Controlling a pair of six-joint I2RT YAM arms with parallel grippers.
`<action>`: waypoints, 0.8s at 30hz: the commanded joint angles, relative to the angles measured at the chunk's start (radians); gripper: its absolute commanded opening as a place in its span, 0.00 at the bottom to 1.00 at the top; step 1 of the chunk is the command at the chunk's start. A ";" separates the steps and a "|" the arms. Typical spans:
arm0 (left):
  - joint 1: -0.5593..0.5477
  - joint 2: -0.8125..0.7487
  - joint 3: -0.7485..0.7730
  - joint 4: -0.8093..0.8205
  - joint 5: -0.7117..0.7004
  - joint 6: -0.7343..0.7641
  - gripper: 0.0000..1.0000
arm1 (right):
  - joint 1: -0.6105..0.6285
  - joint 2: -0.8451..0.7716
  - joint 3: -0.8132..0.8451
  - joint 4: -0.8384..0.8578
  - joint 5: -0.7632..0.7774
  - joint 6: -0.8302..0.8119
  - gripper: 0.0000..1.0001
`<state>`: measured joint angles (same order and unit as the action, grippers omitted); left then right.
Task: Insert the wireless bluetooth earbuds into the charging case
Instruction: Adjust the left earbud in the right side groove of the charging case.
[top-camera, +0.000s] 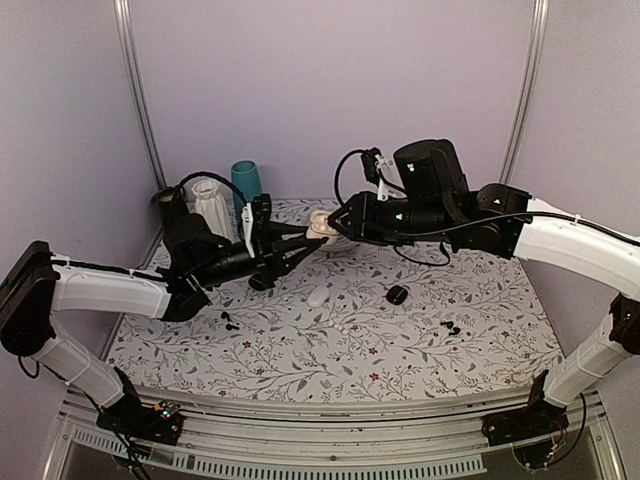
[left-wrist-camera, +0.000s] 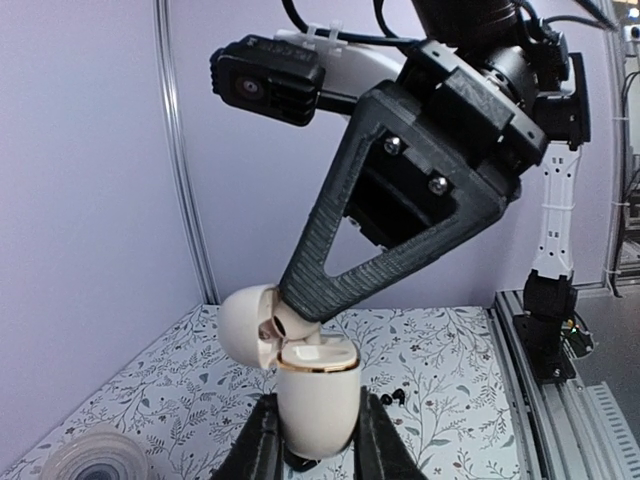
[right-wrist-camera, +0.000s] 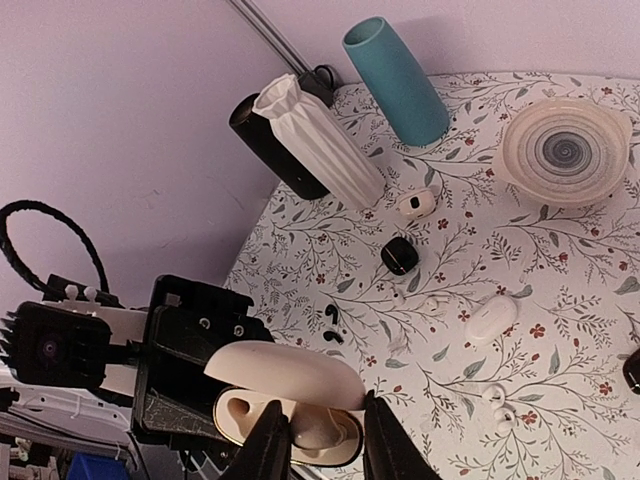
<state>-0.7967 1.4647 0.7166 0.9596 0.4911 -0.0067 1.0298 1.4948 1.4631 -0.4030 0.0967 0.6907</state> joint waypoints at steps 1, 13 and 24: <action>-0.010 -0.024 0.038 -0.007 0.031 0.003 0.00 | 0.009 0.010 0.012 -0.001 0.016 -0.027 0.23; 0.025 -0.013 0.079 -0.006 0.087 -0.102 0.00 | 0.019 -0.022 -0.033 0.036 -0.026 -0.137 0.07; 0.074 -0.001 0.060 0.112 0.171 -0.246 0.00 | 0.013 -0.050 -0.042 0.017 -0.043 -0.157 0.20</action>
<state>-0.7475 1.4647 0.7567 0.9306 0.6125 -0.1783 1.0359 1.4773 1.4487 -0.3542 0.0814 0.5362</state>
